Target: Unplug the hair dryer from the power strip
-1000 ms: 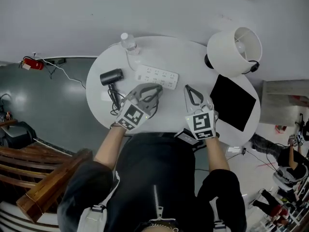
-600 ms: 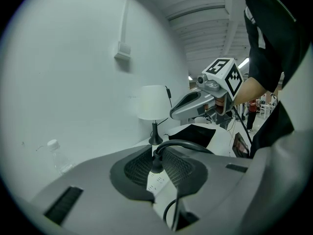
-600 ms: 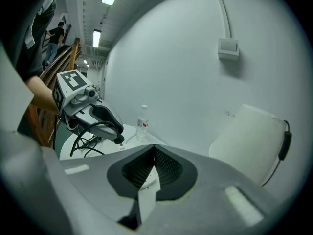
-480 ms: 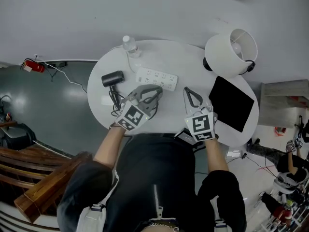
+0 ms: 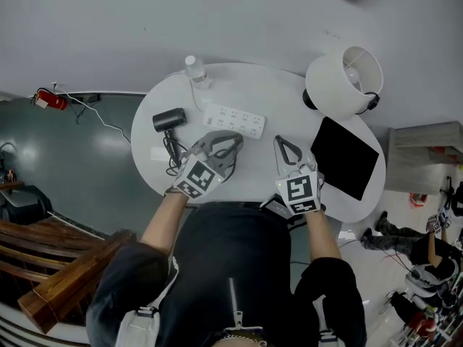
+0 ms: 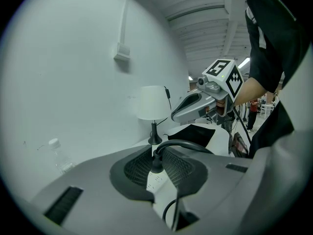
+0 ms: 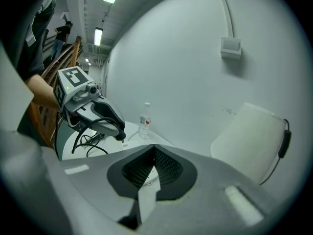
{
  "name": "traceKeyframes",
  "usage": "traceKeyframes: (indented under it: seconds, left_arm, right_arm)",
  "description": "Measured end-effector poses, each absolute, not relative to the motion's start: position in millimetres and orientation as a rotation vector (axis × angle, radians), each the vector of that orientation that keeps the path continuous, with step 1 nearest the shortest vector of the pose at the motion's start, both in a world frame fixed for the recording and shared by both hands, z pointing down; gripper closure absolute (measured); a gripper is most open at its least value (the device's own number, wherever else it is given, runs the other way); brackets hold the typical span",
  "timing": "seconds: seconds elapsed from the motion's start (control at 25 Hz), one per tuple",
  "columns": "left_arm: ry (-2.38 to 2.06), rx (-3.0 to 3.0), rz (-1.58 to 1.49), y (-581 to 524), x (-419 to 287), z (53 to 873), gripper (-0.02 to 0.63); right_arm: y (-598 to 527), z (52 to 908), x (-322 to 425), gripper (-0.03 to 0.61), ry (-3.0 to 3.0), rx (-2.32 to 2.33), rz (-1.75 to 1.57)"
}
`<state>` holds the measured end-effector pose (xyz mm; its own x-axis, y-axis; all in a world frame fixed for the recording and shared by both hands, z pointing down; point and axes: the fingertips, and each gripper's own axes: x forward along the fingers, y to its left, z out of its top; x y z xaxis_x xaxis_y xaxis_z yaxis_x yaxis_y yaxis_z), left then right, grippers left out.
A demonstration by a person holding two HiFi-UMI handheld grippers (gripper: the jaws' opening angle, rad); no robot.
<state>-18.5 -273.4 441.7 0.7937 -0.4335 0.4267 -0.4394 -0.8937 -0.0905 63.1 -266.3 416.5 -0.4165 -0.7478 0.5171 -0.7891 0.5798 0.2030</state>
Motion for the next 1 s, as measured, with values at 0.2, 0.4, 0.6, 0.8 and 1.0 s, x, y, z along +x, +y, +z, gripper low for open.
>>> traceKeyframes:
  seconds: [0.2, 0.4, 0.6, 0.8, 1.0]
  left_arm:
    - [-0.72, 2.967, 0.699, -272.1, -17.0, 442.7, 0.555]
    - [-0.715, 2.965, 0.703, -273.4, -14.8, 445.0, 0.556]
    - [-0.717, 2.962, 0.707, -270.7, -13.9, 447.3, 0.555]
    - [-0.71, 2.961, 0.708, -271.0, -11.1, 450.3, 0.555]
    - [-0.71, 2.96, 0.718, -273.8, -11.8, 452.5, 0.555]
  right_arm:
    - [-264.7, 416.2, 65.4, 0.574, -2.248, 1.232, 0.097]
    - [-265.9, 418.0, 67.3, 0.574, -2.249, 1.229, 0.106]
    - [-262.7, 419.8, 67.2, 0.574, -2.251, 1.22, 0.107]
    - [-262.7, 422.4, 70.3, 0.574, -2.25, 1.22, 0.115]
    - [-264.3, 423.3, 67.4, 0.574, -2.255, 1.211, 0.114]
